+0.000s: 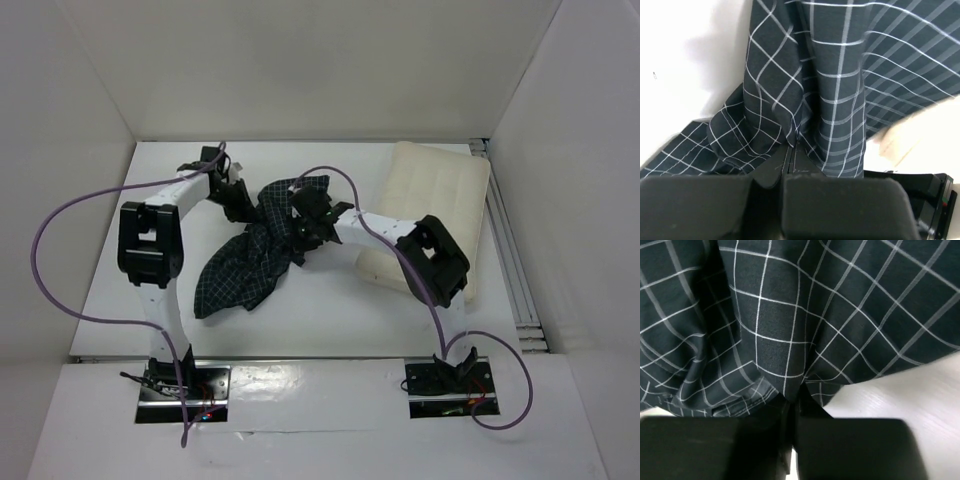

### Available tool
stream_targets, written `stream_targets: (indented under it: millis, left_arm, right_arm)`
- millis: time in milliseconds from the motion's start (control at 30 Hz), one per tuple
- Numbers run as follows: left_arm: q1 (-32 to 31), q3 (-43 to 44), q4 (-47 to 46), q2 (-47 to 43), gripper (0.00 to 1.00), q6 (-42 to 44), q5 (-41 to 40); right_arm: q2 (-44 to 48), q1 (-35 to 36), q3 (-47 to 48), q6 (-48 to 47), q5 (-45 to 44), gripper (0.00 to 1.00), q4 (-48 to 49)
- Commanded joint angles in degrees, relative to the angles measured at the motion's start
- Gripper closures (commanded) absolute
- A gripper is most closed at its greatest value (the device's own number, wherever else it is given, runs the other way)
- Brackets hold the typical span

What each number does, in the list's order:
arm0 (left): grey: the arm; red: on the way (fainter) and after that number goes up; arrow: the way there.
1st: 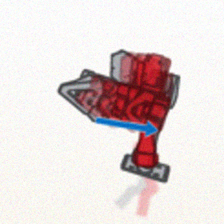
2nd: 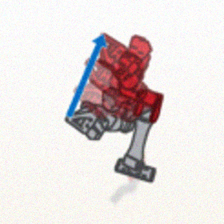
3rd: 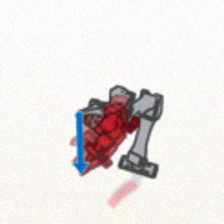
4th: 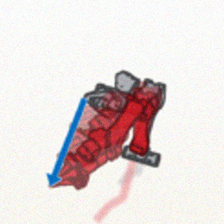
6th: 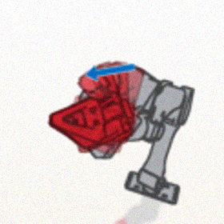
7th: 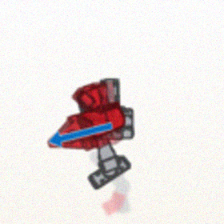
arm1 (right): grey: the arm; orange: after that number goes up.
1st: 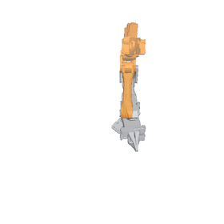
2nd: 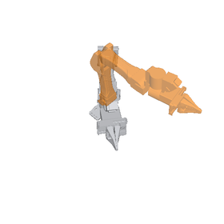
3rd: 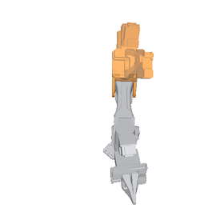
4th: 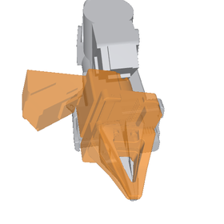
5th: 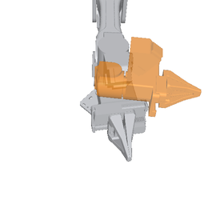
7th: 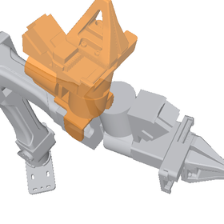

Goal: Put the pillow into the pillowcase

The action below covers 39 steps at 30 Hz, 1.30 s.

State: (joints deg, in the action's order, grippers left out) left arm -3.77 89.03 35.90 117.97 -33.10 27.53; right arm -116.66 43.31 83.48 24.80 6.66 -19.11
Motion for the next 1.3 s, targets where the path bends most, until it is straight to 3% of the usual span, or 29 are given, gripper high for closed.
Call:
stream_targets:
  millis: [0,233,467,600,767,800,833,867,900,933,967,1000,1033,1067,1100,1133,1167,1267]
  left_arm:
    - [1.13,4.73,-0.13,-5.02,1.0,0.85,2.01]
    - [1.83,10.01,3.47,-19.6,1.0,0.85,-2.21]
    - [4.2,15.8,7.94,-33.16,1.0,-0.38,-9.06]
    - [4.74,16.18,12.35,-33.16,1.0,-0.38,-13.98]
    - [6.41,9.68,4.03,-27.63,1.0,-2.3,-21.19]
    - [7.28,7.67,2.09,-26.4,1.0,-2.32,-21.2]
    - [8.42,6.95,0.76,-23.78,1.0,-3.27,-21.72]
    - [8.95,6.16,-2.47,-22.45,0.97,-3.28,-21.73]
    - [8.96,6.15,-2.5,-20.96,0.78,-3.28,-21.73]
    - [9.74,6.67,-2.5,-19.29,0.63,-3.28,-20.34]
    - [9.75,7.64,-1.72,-16.57,0.52,-1.54,-17.89]
    - [9.75,8.52,0.73,-15.85,0.41,-0.83,-17.25]
    - [9.75,7.74,0.75,-15.84,0.31,-0.04,-16.64]
    - [9.75,6.43,0.75,-16.37,0.29,-0.03,-16.63]
    - [9.75,5.02,0.05,-17.94,0.23,0.75,-16.63]
    - [9.75,1.62,-1.34,-18.91,0.22,1.28,-16.63]
    - [9.75,0.02,-1.36,-19.79,0.18,1.29,-17.59]
    - [9.75,-4.21,-2.06,-21.12,0.16,1.29,-19.87]
  right_arm:
    - [3.54,-0.68,3.7,-1.5,-2.87,1.0,0.14]
    - [18.38,-1.21,3.26,-6.86,-7.62,1.0,-7.68]
    - [28.33,-1.21,14.15,-13.72,-8.24,1.0,-22.88]
    - [24.21,-1.73,25.12,-15.91,-8.93,1.0,-26.85]
    - [7.18,-6.12,34.62,-17.15,-8.41,1.0,-19.85]
    - [3.41,-6.83,41.95,-17.15,-6.41,0.99,-19.04]
    - [-5.16,-8.49,46.9,-17.67,-5.43,0.6,-19.03]
    - [-9.85,-9.2,52.78,-16.81,-5.43,0.3,-20.86]
    - [-14.43,-9.9,59.36,-16.19,-4.21,0.15,-23.57]
    - [-18.47,-11.22,71.26,-15.31,-3.67,0.05,-26.91]
    - [-21.99,-11.93,73.47,-13.3,-2.8,0.0,-31.03]
    - [-21.16,-11.93,72.1,-12.5,-1.83,0.0,-31.07]
    - [-18.71,-12.72,59.64,-11.97,-1.82,0.0,-30.11]
    - [-10.34,-12.72,50.21,-11.96,-1.82,0.0,-26.71]
    - [-5.55,-12.2,40.63,-11.27,-1.82,0.0,-16.76]
    - [-1.42,-12.2,25.74,-10.74,-1.82,0.0,-12.57]
    - [4.37,-11.59,21.07,-10.73,-1.82,0.0,-9.57]
    - [7.41,-9.57,14.1,-9.5,-2.96,0.0,-9.7]
